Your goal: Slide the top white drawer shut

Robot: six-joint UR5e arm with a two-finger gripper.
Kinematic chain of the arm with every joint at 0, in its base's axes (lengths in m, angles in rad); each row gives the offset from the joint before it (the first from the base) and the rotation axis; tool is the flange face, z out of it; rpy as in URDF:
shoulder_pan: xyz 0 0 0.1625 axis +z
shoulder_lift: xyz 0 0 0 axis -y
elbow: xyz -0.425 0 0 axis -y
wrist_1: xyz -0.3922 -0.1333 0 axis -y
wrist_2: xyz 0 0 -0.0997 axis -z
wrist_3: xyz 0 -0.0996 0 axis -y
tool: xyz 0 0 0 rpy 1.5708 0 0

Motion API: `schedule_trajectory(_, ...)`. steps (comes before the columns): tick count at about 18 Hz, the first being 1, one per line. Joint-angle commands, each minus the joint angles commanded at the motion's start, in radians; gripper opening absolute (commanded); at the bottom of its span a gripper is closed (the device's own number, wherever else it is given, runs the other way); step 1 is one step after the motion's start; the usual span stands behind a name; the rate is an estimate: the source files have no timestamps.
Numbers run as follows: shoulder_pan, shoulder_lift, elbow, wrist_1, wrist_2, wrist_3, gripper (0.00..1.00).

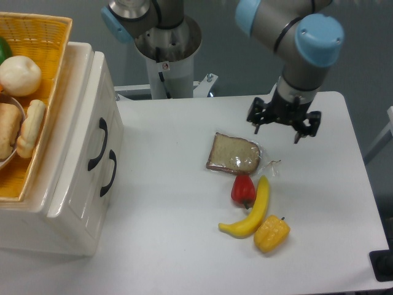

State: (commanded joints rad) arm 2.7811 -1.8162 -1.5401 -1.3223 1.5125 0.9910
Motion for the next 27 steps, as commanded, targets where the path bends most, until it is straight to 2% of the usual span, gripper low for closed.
schedule_trajectory(10,0.003,-0.002,0.003,0.014,0.002,-0.008,1.00)
schedule_trajectory(17,0.041,-0.006,0.003,0.023,-0.002,-0.003,1.00)
schedule_trajectory(27,0.041,-0.009,0.002,0.026,0.000,-0.003,1.00)
